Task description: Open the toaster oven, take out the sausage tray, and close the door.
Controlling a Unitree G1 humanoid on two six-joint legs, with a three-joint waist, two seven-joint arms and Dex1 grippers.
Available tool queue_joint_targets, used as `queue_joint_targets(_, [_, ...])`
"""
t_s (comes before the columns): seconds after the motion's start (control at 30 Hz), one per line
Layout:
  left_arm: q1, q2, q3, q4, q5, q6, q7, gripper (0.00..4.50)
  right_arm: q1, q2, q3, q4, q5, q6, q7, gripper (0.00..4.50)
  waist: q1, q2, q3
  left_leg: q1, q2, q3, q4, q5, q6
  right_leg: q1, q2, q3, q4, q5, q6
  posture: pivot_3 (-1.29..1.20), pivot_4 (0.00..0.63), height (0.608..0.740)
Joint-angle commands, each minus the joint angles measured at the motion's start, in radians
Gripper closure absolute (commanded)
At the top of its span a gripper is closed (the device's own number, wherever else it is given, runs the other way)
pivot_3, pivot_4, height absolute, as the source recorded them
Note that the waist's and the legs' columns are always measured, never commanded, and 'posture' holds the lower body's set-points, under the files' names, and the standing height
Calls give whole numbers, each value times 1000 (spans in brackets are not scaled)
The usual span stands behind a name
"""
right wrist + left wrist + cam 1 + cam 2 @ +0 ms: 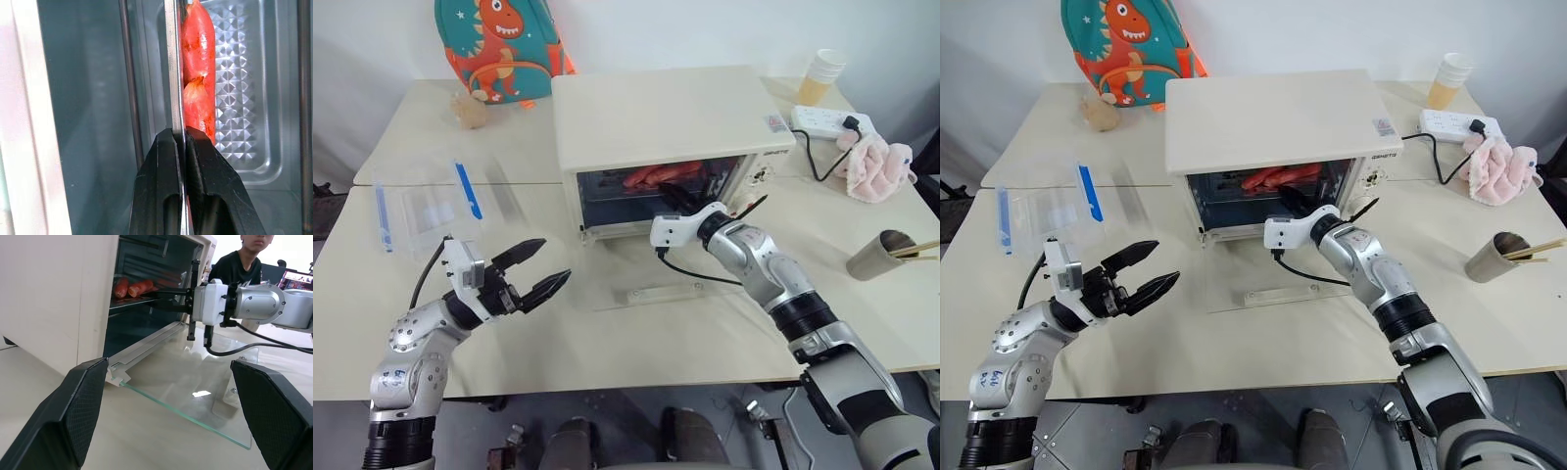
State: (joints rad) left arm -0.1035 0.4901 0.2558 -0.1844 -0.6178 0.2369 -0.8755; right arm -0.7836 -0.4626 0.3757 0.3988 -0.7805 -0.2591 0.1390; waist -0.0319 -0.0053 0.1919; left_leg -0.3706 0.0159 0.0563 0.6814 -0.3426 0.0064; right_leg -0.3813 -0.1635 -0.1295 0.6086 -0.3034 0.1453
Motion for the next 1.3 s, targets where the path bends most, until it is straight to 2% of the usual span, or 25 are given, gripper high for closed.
queue_joint_targets(0.03, [-19, 10, 6, -5, -2, -15, -6, 234, 29, -14, -36, -164, 62, -12, 51, 4477, 0, 0, 0, 0, 0, 0, 0, 0, 0, 0, 0, 0, 0, 0, 0, 0, 150, 740])
queue_joint_targets(0.17, [-33, 2, 6, 5, -9, -10, 1, 234, 83, -22, -53, -261, 91, 13, 121, 4477, -2, 0, 0, -1, 0, 1, -1, 0, 0, -2, 0, 1, 0, 0, 0, 0, 150, 740])
queue_joint_targets(0.43, [-48, -12, -12, 19, -1, -8, 8, 234, 147, -36, -64, -344, 78, 31, 137, 4477, -2, 0, 0, -1, 0, 2, -1, 0, 0, -3, 0, 1, 0, 0, 0, 0, 150, 740])
queue_joint_targets(0.77, [-36, 45, 21, 43, -29, 12, -37, 234, 402, -95, -136, -610, 105, 49, 212, 4477, 3, 0, 0, -1, 0, 6, -1, 0, -1, -3, 1, 1, 0, 0, 0, 0, 150, 740])
queue_joint_targets(1.13, [-24, 80, 40, 42, -37, 44, -66, 234, 596, -187, -258, -763, 121, 13, 208, 4477, 19, 0, 0, -1, 0, 6, 0, 0, -1, -2, 0, 2, 0, 0, 0, 0, 150, 740])
queue_joint_targets(1.3, [-27, 104, 34, 35, -85, 140, -81, 234, 698, -231, -322, -819, 143, -40, 201, 4477, 32, 0, 0, -1, 0, 6, 0, 0, -1, -2, 0, 2, -1, 0, 0, 0, 150, 740])
